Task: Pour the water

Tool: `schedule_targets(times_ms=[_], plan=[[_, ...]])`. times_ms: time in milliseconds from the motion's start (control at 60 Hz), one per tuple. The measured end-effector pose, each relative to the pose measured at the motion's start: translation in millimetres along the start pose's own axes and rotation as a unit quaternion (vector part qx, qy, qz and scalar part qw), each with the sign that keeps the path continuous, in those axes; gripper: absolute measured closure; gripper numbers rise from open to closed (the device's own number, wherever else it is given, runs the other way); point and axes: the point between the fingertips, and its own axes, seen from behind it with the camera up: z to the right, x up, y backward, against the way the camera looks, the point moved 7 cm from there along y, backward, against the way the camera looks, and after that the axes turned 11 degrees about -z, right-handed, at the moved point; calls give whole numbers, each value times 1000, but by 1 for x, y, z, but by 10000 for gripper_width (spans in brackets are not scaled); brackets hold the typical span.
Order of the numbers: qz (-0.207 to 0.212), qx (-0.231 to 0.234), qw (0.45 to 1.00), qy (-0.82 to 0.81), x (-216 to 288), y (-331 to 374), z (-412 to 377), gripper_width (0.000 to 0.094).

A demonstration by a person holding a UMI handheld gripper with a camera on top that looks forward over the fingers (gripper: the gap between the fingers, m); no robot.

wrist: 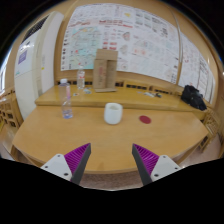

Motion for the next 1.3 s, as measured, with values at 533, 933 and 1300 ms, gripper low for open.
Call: schedule_targets(times_ms=[533,933,1300], plan=[[113,90,989,21,172,-214,-256,112],[150,75,986,27,203,-269,-265,602],[194,284,931,-120,265,-163,-243,666]])
